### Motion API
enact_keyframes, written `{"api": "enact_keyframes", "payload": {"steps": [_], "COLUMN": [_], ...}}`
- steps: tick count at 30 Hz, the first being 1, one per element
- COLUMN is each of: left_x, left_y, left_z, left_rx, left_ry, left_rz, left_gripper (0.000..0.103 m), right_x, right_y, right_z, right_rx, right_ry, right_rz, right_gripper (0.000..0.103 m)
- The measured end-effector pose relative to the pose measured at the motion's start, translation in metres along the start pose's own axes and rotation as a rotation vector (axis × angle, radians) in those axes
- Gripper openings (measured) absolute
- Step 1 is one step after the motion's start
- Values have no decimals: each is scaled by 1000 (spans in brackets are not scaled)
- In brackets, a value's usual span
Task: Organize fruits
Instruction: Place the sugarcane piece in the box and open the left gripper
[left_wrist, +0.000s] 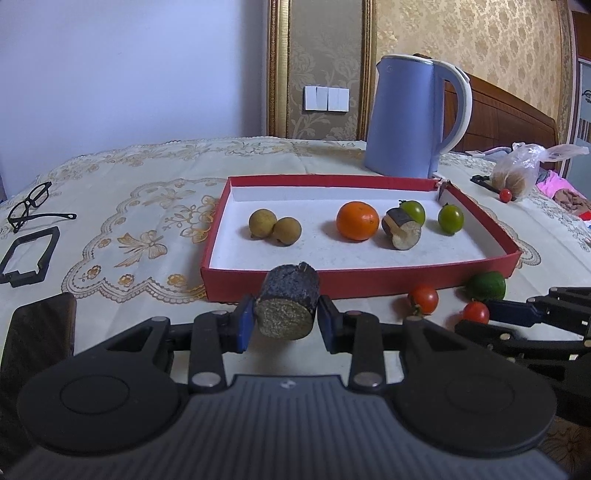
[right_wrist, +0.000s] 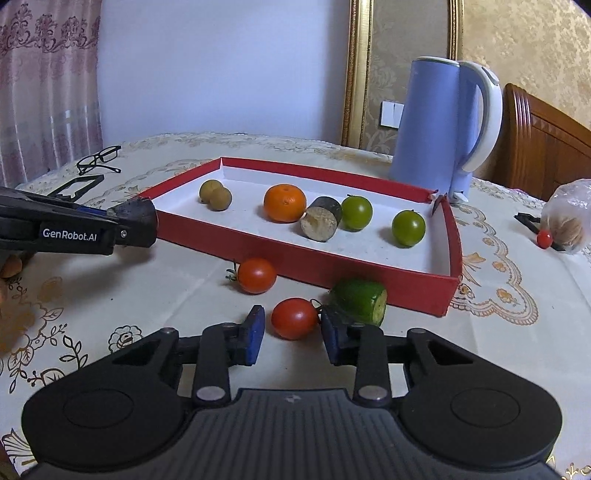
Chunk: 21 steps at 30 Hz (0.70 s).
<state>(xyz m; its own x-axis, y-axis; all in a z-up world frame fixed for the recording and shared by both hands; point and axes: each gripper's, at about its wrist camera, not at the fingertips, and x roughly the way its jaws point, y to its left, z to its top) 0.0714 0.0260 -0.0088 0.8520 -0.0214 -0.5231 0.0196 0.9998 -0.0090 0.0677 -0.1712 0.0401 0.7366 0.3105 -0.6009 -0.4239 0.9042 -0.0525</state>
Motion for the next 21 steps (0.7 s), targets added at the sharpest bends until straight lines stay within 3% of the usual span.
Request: {"api": "enact_keyframes", "payload": {"steps": [21], "left_x": [8], "left_y": [-12], "left_z": [29], "left_rx": [46], "left_ry": [-31], "left_rz": [42], "left_gripper": [33], "right_x": [-49], "right_y": [0], "right_z": [-11], "right_rx": [-3], "right_ry": [-97], "right_rz": [21], "right_gripper": [27]}}
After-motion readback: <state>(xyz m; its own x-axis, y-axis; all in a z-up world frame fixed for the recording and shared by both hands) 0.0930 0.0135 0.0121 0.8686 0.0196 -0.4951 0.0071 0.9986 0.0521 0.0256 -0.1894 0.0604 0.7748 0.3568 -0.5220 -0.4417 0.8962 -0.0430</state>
